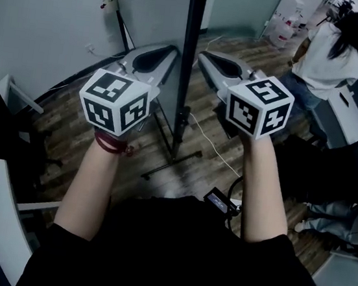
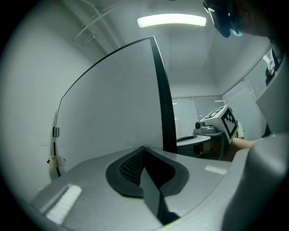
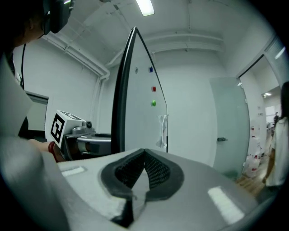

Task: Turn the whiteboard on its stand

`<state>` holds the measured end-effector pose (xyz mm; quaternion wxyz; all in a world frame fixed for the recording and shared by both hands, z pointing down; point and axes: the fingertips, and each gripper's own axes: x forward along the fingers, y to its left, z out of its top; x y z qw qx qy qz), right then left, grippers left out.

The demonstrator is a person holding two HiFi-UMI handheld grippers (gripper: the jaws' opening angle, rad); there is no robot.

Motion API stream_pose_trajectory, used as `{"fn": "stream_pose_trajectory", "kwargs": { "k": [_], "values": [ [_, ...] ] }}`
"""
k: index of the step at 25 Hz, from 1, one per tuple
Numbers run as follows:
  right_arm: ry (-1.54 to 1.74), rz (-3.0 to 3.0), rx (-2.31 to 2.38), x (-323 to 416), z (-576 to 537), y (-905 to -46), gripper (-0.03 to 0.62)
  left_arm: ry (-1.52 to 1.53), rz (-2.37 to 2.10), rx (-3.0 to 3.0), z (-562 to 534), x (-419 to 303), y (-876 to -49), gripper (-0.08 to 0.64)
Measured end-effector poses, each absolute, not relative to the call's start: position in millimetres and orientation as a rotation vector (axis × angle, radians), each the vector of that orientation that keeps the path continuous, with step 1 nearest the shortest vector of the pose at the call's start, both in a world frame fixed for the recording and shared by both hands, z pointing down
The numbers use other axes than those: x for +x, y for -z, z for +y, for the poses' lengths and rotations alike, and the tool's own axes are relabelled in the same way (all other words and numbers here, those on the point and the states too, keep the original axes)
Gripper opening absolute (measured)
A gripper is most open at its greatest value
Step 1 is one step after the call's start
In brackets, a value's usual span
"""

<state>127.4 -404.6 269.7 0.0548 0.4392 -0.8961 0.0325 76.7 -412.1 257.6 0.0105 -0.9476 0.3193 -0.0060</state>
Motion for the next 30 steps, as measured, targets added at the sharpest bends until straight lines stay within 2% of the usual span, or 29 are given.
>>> {"fn": "stream_pose_trajectory", "kwargs": {
  "k": [14,30],
  "values": [
    [-0.085,-2.771,1.353,131,-409,-260,0.006,0.024,0.951,-2.995,-435,70,-263,0.002],
    [-0.170,-2.800,1.442,123,-380,-252,0.081,0.086,0.839,-3.063,-429,67,-282,0.002]
  ]
}}
